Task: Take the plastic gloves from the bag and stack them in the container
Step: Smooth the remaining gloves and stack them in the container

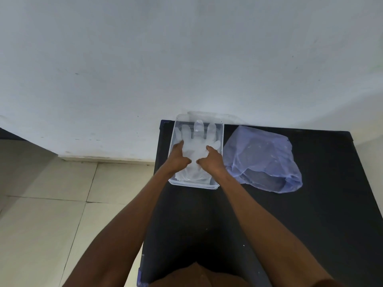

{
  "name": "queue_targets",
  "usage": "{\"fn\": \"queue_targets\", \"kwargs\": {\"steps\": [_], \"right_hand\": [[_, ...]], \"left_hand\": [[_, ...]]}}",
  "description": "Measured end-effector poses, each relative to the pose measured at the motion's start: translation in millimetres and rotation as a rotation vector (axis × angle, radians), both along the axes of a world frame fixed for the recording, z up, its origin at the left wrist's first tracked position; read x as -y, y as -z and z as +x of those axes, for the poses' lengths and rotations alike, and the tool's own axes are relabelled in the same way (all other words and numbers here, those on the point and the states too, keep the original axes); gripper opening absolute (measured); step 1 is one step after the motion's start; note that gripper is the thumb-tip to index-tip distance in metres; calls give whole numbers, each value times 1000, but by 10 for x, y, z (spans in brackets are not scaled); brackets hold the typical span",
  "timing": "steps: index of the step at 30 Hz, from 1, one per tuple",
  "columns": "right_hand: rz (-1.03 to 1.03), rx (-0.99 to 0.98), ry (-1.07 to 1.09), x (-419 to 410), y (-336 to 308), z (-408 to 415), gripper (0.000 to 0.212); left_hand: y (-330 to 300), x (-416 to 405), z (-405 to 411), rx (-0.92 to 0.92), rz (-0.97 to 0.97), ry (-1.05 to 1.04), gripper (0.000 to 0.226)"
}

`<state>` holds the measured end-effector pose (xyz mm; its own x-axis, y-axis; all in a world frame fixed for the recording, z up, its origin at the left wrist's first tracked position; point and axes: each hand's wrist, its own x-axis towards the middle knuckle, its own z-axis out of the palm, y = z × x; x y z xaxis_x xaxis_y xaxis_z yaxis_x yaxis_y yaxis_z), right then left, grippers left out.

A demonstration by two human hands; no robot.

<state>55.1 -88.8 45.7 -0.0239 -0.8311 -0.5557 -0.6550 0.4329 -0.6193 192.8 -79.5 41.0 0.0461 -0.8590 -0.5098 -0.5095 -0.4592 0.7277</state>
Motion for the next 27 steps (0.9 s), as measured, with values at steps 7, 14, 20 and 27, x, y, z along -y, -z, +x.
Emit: {"fn": "queue_targets", "kwargs": {"steps": [7, 14, 20, 27], "right_hand": [[11, -32, -23, 5, 83, 29, 69], [-11, -44, -91, -11, 104, 46, 78], [-85, -45, -94, -60, 11, 0, 74], [-173, -31, -44, -189, -112, -94, 72]], "left_hand": [[51, -30, -55, 32, 40, -22, 74], [197, -33, -45, 42, 8, -26, 72], [157, -103, -54, 153, -74, 6, 64], [-7, -185, -175, 205, -174, -127, 62]]}}
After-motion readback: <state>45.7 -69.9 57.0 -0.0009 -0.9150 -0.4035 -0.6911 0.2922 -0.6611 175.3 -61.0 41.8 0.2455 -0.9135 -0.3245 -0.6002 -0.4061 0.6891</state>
